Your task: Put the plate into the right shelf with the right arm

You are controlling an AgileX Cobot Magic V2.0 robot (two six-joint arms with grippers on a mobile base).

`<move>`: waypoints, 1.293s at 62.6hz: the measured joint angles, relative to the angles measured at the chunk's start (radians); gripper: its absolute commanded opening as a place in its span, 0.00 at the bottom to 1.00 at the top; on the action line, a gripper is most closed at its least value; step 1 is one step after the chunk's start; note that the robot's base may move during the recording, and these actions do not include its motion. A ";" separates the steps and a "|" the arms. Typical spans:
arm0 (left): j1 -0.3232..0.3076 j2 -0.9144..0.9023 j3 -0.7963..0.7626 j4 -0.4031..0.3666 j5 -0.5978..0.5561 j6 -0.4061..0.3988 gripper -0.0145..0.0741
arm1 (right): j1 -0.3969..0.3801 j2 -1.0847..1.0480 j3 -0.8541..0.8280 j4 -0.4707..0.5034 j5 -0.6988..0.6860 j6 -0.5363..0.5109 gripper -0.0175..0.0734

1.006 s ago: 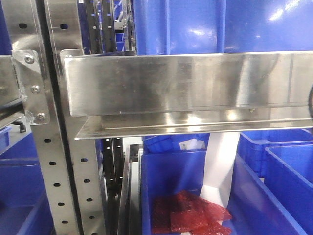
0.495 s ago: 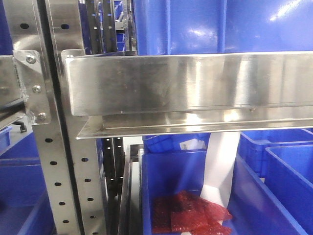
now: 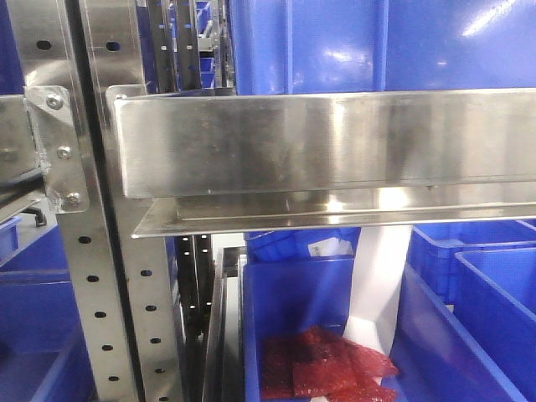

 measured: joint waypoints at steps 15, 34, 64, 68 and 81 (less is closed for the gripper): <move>0.000 0.000 0.000 0.000 0.000 0.000 0.11 | 0.000 -0.314 0.310 0.000 -0.050 0.000 0.25; 0.000 0.000 0.000 0.000 0.000 0.000 0.11 | 0.000 -0.450 0.478 0.000 -0.045 -0.002 0.25; 0.000 0.000 0.000 0.000 0.000 0.000 0.11 | -0.011 -0.461 0.555 0.009 -0.044 -0.035 0.25; 0.000 0.000 0.000 0.000 0.000 0.000 0.11 | -0.026 -0.474 0.580 0.040 -0.067 -0.087 0.25; 0.000 0.000 0.000 0.000 0.000 0.000 0.11 | -0.110 -0.563 0.729 0.202 -0.187 -0.313 0.25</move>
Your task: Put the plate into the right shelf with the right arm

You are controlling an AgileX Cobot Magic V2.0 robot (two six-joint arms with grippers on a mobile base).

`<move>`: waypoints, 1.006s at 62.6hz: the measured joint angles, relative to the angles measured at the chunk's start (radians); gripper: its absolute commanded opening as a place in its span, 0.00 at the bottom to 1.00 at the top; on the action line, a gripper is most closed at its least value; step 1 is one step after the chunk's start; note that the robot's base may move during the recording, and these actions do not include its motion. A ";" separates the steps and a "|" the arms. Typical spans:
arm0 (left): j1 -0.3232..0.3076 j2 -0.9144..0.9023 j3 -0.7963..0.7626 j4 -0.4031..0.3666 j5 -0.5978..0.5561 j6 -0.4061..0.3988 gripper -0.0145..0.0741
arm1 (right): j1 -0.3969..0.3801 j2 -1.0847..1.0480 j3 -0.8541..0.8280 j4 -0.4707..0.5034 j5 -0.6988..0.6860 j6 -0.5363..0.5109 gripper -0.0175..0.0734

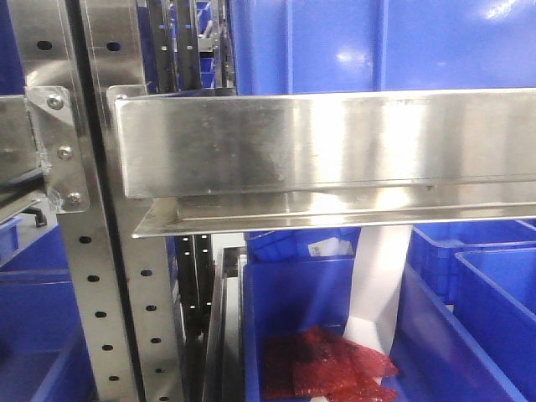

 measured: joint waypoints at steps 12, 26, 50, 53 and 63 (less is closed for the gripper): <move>0.000 0.000 0.000 0.000 0.000 0.000 0.11 | -0.094 -0.094 0.167 0.107 -0.136 -0.049 0.25; 0.000 0.000 0.000 0.000 0.000 0.000 0.11 | -0.137 -0.162 0.368 0.150 -0.355 -0.054 0.25; 0.000 0.000 0.000 0.000 0.000 0.000 0.11 | -0.139 -0.166 0.399 0.154 -0.459 -0.056 0.25; 0.000 0.000 0.000 0.000 0.000 0.000 0.11 | -0.139 -0.166 0.399 0.154 -0.459 -0.056 0.25; 0.000 0.000 0.000 0.000 0.000 0.000 0.11 | -0.139 -0.166 0.399 0.154 -0.459 -0.056 0.25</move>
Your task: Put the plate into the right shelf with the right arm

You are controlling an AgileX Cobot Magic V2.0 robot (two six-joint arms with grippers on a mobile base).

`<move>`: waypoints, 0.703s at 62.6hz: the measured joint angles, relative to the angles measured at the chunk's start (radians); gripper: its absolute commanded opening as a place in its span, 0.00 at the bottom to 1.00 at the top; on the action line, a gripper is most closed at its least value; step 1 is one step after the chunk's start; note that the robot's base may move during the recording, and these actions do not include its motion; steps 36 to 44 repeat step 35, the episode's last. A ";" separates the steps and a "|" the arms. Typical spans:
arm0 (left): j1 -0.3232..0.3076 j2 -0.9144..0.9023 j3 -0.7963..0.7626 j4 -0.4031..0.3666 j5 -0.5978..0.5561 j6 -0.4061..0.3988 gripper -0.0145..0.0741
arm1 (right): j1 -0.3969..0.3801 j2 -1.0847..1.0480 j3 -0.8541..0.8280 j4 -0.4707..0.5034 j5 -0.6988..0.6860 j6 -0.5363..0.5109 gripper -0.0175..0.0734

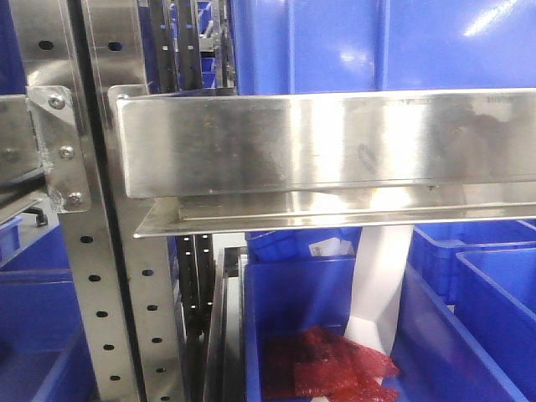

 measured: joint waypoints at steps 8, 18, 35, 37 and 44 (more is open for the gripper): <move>0.000 0.000 0.000 0.000 0.000 0.000 0.11 | 0.000 0.000 0.000 0.000 0.000 -0.001 0.25; 0.000 0.000 0.000 0.000 0.000 0.000 0.11 | 0.000 0.000 0.000 0.002 0.000 -0.001 0.25; 0.000 0.000 0.000 0.000 0.000 0.000 0.11 | 0.000 0.000 0.000 0.002 0.000 -0.001 0.25; 0.000 0.000 0.000 0.000 0.000 0.000 0.11 | 0.000 0.000 0.000 0.002 0.000 -0.001 0.25; 0.000 0.000 0.000 0.000 0.000 0.000 0.11 | 0.000 0.000 0.000 0.002 0.000 -0.001 0.25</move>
